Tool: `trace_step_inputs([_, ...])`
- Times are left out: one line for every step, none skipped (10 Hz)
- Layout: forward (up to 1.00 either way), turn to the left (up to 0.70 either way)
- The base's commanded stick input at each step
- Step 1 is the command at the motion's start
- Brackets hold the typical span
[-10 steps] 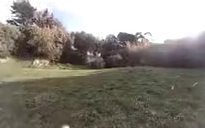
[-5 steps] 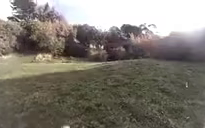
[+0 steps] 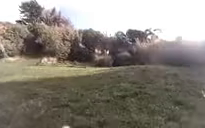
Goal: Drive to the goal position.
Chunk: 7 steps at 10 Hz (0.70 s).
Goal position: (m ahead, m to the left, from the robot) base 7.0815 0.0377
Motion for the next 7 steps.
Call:
trace_step_inputs([0.7, 0.01])
trace_step_inputs([0.7, 0.01])
trace_step_inputs([0.7, 0.01])
trace_step_inputs([0.7, 0.01])
trace_step_inputs([0.7, 0.01])
trace_step_inputs([0.7, 0.01])
trace_step_inputs([0.7, 0.01])
